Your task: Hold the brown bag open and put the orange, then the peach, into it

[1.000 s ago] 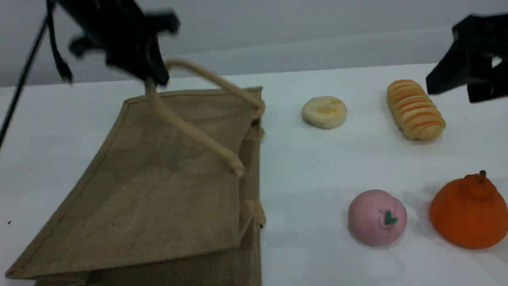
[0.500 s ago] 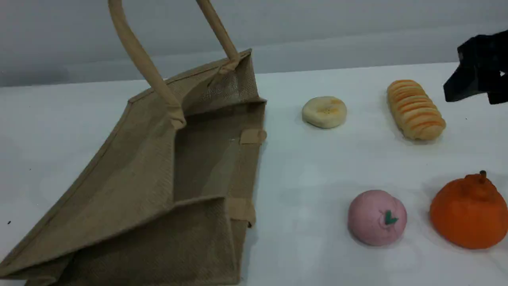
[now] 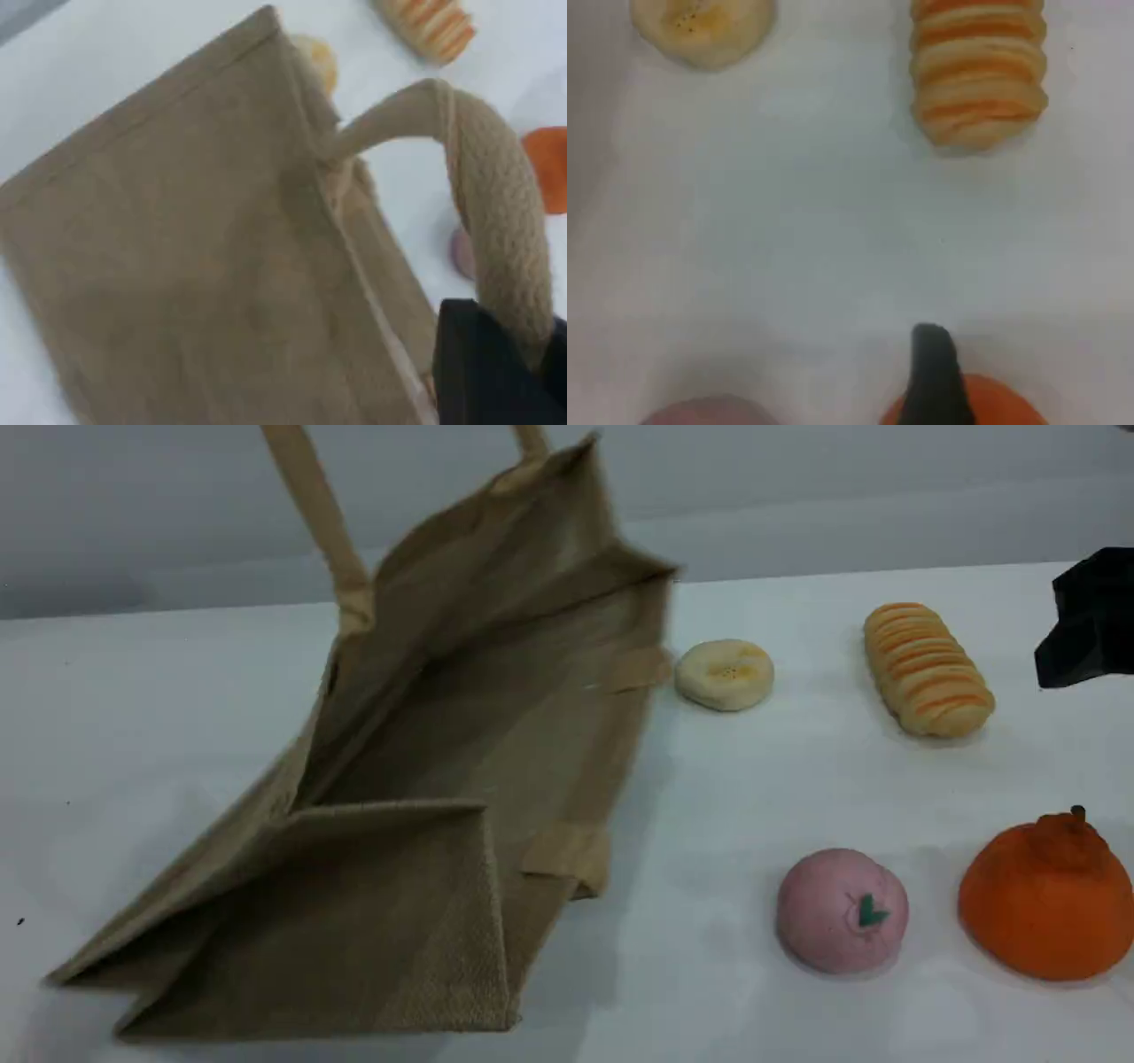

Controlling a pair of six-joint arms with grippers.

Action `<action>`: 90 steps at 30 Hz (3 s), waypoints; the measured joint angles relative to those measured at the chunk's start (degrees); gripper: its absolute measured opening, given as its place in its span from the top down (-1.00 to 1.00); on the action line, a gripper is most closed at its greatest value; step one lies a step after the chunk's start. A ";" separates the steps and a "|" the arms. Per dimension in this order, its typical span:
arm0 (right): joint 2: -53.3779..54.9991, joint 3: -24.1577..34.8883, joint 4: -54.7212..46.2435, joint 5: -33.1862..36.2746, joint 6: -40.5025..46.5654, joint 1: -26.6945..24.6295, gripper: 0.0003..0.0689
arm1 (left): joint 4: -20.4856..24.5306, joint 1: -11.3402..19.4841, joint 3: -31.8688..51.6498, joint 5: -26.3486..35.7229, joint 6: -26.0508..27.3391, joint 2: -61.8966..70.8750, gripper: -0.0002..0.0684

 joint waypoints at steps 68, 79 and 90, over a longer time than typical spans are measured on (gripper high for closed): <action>-10.92 0.00 22.24 28.86 -15.36 0.11 0.91 | -1.17 0.00 0.00 -0.11 0.33 -0.11 0.76; -8.09 -1.65 39.78 32.70 -31.52 7.90 0.91 | -1.19 0.00 0.00 -0.06 0.33 -0.11 0.76; 1.90 -11.93 40.00 28.10 -30.43 18.54 0.91 | -1.24 0.00 0.00 -0.06 0.38 -0.11 0.76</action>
